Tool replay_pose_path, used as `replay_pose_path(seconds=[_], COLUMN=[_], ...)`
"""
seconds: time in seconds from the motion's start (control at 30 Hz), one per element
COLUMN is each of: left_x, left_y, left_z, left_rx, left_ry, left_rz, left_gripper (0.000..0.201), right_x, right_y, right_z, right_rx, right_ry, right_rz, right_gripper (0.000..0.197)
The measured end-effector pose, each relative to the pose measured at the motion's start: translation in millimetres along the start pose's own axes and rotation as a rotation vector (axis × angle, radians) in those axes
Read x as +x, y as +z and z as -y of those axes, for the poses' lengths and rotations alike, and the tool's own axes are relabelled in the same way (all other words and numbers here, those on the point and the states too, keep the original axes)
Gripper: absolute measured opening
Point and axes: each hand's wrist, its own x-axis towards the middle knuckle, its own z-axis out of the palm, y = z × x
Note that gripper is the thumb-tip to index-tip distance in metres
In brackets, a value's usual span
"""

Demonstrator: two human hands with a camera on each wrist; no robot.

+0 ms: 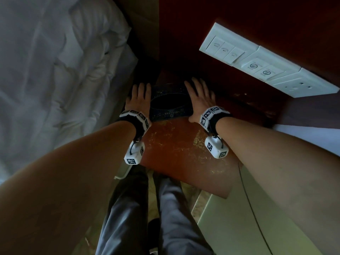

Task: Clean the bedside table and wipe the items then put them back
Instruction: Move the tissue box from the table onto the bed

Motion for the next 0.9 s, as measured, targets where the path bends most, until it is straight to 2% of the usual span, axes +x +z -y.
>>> replay_pose_path(seconds=[0.23,0.37,0.47,0.53,0.67,0.77,0.83,0.9], left_x=[3.6,7.2,7.7,7.6,6.9,7.2,8.8,9.8], left_y=[-2.5,1.5,1.6,1.1,0.5,0.9,0.8,0.0], left_z=[-4.6,-5.6,-5.1,-6.2,-7.3,-6.0,-4.1,-2.5], left_rx=[0.006,0.016,0.016,0.011,0.002,-0.025,-0.043,-0.048], left_ry=[-0.014,-0.019,-0.027,-0.027,-0.024,-0.017,-0.016,-0.010], left_rz=[-0.019,-0.022,-0.026,-0.024,-0.038,-0.037,-0.038,-0.027], left_gripper=[0.129,0.127,0.127,0.125,0.123,0.119,0.112,0.119], right_x=[-17.1,-7.0,-2.2,-1.6,10.0,14.2,17.4,19.1], right_y=[11.2,14.4,13.5,9.0,-0.3,-9.3,-14.8,-21.9], right_z=[-6.8,-0.7,0.9,0.6,-6.3,-4.5,-2.3,1.1], right_rx=[0.271,0.572,0.926,1.072,1.087,1.027,1.028,1.033], right_ry=[0.276,0.422,0.574,0.641,0.731,0.710,0.712,0.736], right_rz=[-0.185,-0.178,-0.131,-0.100,-0.046,0.055,0.072,0.082], right_gripper=[0.098,0.099,0.105,0.098,0.074,0.070,0.068,0.064])
